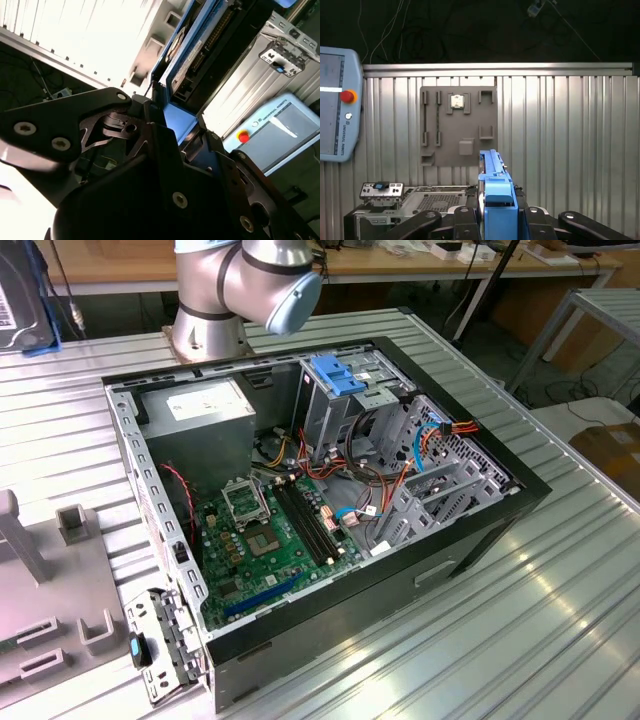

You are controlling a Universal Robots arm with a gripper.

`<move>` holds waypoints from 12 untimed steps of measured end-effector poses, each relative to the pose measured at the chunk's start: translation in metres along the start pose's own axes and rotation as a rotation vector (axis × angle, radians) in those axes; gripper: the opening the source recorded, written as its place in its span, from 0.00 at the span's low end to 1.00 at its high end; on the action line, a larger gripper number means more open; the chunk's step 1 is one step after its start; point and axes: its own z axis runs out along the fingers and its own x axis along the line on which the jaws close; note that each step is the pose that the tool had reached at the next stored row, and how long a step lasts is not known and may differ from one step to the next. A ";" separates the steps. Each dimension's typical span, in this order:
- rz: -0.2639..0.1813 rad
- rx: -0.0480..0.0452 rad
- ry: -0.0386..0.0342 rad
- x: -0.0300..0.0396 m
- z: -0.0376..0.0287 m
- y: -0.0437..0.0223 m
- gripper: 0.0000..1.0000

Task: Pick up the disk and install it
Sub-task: 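Pick up the disk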

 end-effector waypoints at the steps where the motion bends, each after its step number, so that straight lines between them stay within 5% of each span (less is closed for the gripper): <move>1: 0.000 -0.0002 0.0001 -0.0002 0.0002 -0.0100 0.37; 4: 0.000 -0.0002 0.0001 -0.0004 0.0007 -0.0267 0.37; 6: 0.000 0.0000 0.0000 -0.0005 0.0013 -0.0503 0.37; 12: 0.000 0.0000 0.0000 -0.0007 0.0022 -0.0734 0.37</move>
